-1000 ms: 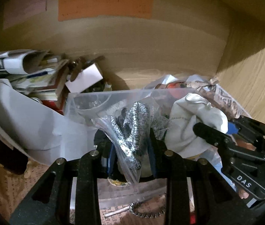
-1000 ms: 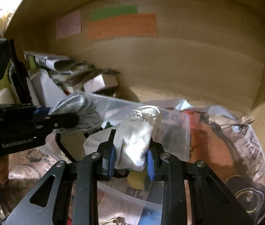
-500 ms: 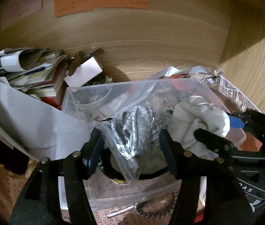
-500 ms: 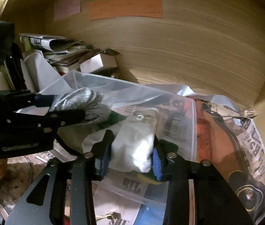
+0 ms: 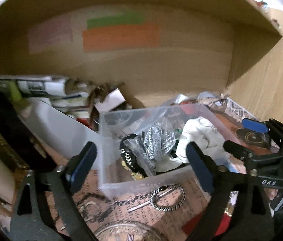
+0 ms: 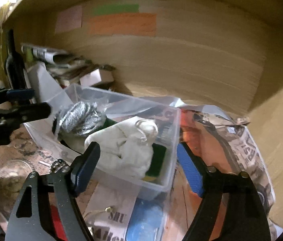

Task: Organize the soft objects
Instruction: 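Carry the grey glove and white cloth into the box and open both tools, then grasp the black-and-white bracelet with the left tool while the right tool grasps the red pouch's gold ribbon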

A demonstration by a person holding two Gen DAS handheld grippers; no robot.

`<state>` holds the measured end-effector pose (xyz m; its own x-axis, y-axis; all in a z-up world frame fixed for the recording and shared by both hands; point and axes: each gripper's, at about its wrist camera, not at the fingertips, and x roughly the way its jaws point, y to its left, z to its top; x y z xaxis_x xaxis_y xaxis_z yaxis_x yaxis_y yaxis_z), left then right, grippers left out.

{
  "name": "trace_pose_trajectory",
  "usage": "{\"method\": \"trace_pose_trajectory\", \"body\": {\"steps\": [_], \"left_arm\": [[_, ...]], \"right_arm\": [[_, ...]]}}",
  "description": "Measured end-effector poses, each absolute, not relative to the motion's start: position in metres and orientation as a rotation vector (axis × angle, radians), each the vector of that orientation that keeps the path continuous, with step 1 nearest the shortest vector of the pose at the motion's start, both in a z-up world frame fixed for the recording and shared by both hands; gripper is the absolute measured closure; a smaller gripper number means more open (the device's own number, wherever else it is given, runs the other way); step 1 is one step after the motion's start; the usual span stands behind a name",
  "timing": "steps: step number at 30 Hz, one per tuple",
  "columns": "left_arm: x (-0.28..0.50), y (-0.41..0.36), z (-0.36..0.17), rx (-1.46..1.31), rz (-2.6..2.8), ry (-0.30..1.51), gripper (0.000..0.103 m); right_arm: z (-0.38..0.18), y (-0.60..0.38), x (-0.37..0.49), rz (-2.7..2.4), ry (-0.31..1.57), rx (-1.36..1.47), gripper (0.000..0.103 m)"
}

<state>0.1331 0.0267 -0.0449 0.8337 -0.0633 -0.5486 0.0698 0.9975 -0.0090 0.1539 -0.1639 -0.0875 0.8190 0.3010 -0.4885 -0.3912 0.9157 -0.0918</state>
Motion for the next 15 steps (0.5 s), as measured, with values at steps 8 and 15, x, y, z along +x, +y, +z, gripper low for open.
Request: {"method": "trace_pose_trajectory", "body": {"steps": [8,15], "left_arm": [[0.091,0.031,-0.048,0.025,-0.060,0.571,0.001],[0.069,0.033,-0.075,0.027,-0.058,0.646,0.001]], "right_arm": [[-0.084,-0.169,0.108,0.428,0.449,-0.153,0.016],[-0.118,-0.147,0.087,0.512,0.553,-0.146,0.016]]}}
